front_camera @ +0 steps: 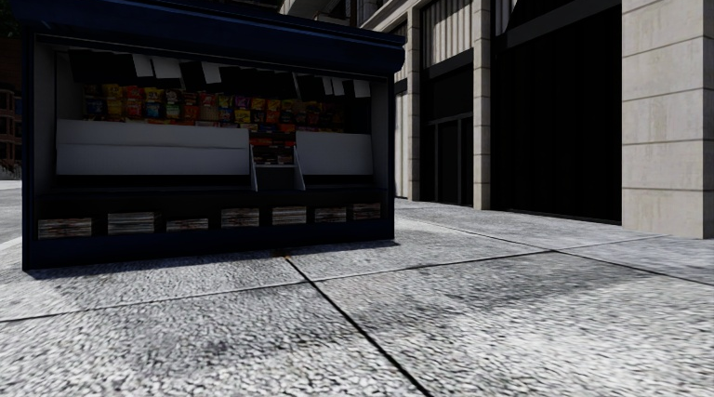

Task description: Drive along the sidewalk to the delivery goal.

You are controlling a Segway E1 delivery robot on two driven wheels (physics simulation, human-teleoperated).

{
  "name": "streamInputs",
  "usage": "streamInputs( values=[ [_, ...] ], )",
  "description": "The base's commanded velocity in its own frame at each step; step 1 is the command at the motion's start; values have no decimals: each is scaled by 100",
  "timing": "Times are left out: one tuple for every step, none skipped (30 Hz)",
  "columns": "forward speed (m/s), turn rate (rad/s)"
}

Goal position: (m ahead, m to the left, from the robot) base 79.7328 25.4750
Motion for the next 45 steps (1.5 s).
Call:
streamInputs(
  values=[
    [0, 0],
    [5, 0],
    [16, 0],
    [16, 0],
    [21, 0],
    [22, 0],
    [47, -12],
    [88, -23],
    [123, -28],
    [154, -30],
    [172, -38],
    [175, -45],
    [175, -53],
    [175, -56],
    [176, -57],
    [176, -57],
    [176, -57],
    [176, -57],
    [176, -57],
    [176, -57],
    [176, -57],
    [176, -60],
    [176, -61],
    [175, -61],
    [175, -61],
    [175, -60],
    [175, -60],
    [175, -58],
    [176, -53],
    [176, -52],
    [176, -52],
    [176, -51],
    [176, -51],
    [176, -51],
    [176, -51],
    [176, -51],
    [176, -51],
    [176, -51],
    [176, -51],
    [176, -51],
    [176, -51],
    [176, -51],
    [176, -51],
    [176, -51],
    [176, -51]
  ],
)
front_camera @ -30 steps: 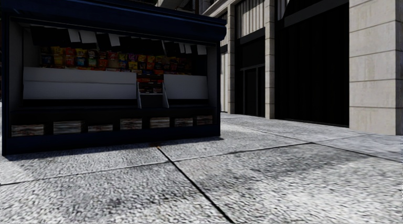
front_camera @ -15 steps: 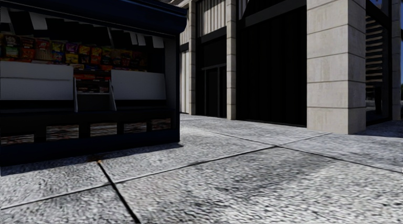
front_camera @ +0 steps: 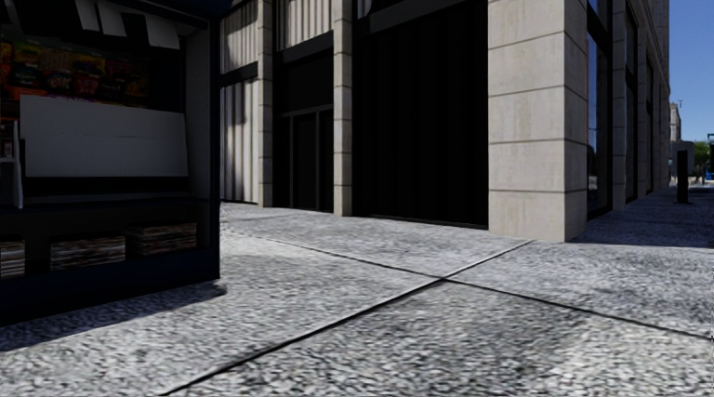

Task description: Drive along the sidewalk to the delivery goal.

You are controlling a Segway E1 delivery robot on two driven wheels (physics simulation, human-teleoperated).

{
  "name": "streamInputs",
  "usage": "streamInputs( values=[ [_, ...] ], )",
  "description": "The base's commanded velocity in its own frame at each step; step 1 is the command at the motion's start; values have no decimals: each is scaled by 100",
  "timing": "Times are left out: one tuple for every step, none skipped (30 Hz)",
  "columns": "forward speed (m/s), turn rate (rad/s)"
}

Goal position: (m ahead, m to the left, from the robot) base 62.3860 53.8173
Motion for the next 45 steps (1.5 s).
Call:
streamInputs(
  values=[
    [176, -13],
    [178, 0],
    [178, 0],
    [178, 0],
    [178, 0],
    [178, 0],
    [178, 0],
    [178, 0],
    [178, 0],
    [178, 0],
    [178, 0],
    [178, 0],
    [178, 0],
    [178, 0],
    [178, 10],
    [178, 20],
    [178, 29],
    [178, 29],
    [178, 33],
    [178, 33],
    [178, 33],
    [178, 33],
    [178, 33],
    [178, 33],
    [178, 33],
    [178, 33],
    [178, 33],
    [178, 33],
    [178, 33],
    [178, 33],
    [178, 33],
    [178, 33],
    [178, 33],
    [178, 33],
    [178, 33],
    [178, 34],
    [178, 36],
    [178, 37],
    [178, 37],
    [178, 37],
    [178, 37],
    [178, 37],
    [178, 41],
    [178, 42],
    [178, 42]
  ],
)
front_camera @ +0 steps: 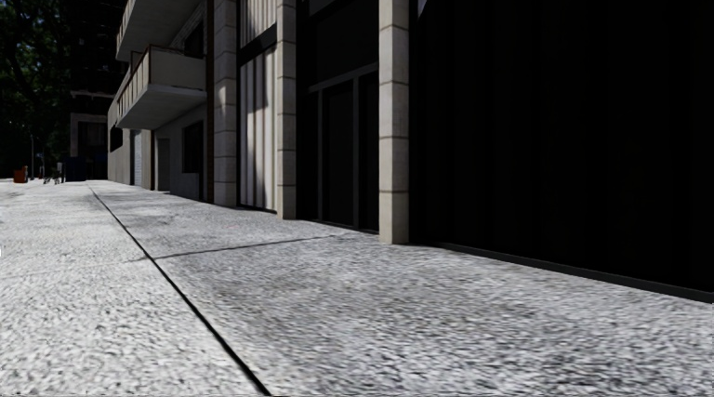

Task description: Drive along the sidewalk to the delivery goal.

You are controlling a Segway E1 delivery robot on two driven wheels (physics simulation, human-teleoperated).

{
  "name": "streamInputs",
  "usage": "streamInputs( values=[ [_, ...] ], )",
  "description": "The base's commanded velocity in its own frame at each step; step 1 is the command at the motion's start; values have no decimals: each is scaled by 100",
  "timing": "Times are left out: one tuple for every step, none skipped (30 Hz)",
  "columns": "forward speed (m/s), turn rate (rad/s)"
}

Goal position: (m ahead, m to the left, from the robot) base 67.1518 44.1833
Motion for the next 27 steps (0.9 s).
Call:
streamInputs(
  values=[
    [179, 43],
    [179, 43],
    [179, 44],
    [179, 47],
    [179, 47],
    [179, 47],
    [180, 48],
    [180, 48],
    [181, 48],
    [182, 49],
    [182, 49],
    [183, 50],
    [187, 50],
    [191, 51],
    [191, 51],
    [194, 51],
    [196, 51],
    [196, 51],
    [196, 51],
    [196, 51],
    [196, 51],
    [196, 51],
    [196, 51],
    [197, 51],
    [200, 51],
    [200, 51],
    [200, 51]
  ],
)
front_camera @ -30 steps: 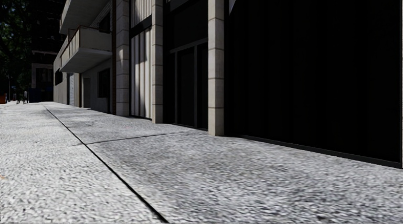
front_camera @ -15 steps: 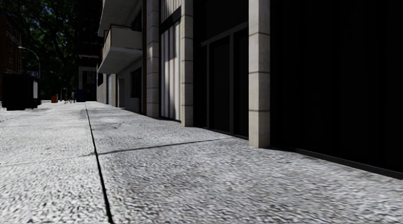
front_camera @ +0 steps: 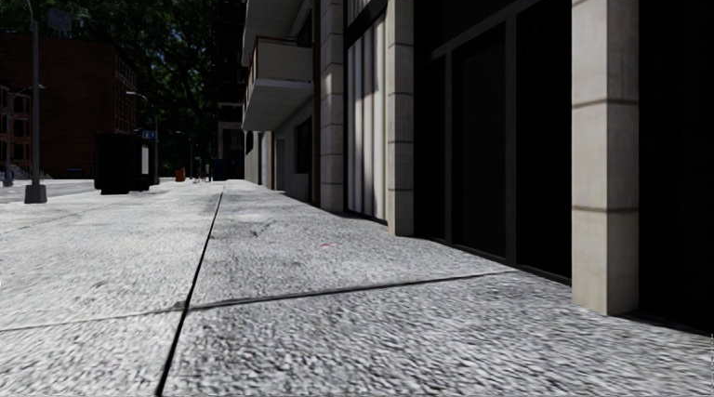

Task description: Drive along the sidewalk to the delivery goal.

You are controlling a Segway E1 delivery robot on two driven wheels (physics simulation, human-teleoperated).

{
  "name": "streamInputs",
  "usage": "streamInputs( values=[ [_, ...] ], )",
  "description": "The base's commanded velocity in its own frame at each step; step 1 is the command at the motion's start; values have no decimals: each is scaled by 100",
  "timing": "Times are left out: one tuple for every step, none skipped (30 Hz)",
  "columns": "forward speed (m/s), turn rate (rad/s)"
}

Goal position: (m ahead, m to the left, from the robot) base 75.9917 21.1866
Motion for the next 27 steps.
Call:
streamInputs(
  values=[
    [200, 51],
    [200, 51],
    [200, 51],
    [200, 51],
    [200, 51],
    [200, 51],
    [200, 51],
    [200, 51],
    [200, 51],
    [200, 51],
    [200, 51],
    [200, 51],
    [200, 51],
    [200, 51],
    [200, 51],
    [200, 51],
    [200, 51],
    [200, 51],
    [200, 51],
    [200, 51],
    [200, 51],
    [200, 51],
    [200, 49],
    [200, 28],
    [200, 0],
    [200, 0],
    [200, 0]
  ],
)
